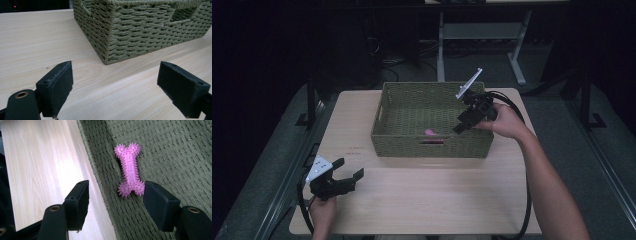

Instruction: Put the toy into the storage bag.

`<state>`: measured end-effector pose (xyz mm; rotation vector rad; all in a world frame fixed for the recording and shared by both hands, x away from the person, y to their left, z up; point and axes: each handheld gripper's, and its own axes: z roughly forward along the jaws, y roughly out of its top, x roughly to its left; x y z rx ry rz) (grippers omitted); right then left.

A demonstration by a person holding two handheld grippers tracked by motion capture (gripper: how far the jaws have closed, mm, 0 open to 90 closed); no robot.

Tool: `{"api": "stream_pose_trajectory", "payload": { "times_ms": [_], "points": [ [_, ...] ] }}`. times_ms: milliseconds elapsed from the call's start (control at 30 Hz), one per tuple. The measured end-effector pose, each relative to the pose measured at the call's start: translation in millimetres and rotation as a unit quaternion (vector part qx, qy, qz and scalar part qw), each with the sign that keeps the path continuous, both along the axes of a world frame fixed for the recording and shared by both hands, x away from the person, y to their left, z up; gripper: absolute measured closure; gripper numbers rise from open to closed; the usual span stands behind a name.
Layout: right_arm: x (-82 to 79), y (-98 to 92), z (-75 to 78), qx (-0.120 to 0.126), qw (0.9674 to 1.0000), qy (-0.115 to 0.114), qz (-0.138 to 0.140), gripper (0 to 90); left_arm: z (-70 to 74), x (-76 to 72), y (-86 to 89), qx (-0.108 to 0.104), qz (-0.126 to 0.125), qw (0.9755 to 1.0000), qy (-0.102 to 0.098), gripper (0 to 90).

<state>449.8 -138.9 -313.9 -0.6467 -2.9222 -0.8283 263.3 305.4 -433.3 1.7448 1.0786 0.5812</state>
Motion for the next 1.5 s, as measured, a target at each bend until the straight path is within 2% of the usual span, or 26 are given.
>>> {"api": "stream_pose_trajectory", "payload": {
  "times_ms": [267,667,1100,1500],
  "points": [
    [-10.1,-9.6,9.8,0.014,0.9999,-0.01,-0.003,35.9,0.0,0.1,-0.5,0.002,-0.001,1.0,0.0,12.8],
    [-29.2,-31.7,6.0,0.015,0.9997,-0.012,-0.015,34.8,-0.2,0.2,-1.2,0.003,0.0,1.0,0.001,12.8],
    [-49.6,-61.7,-9.9,0.022,0.9991,-0.007,-0.037,34.0,-0.6,0.2,-1.7,0.005,-0.001,1.0,0.001,12.8],
    [-63.8,-75.4,-22.8,0.025,0.9987,-0.008,-0.043,33.1,-0.6,0.1,-1.9,0.006,-0.002,1.0,0.001,12.8]
  ]
}}
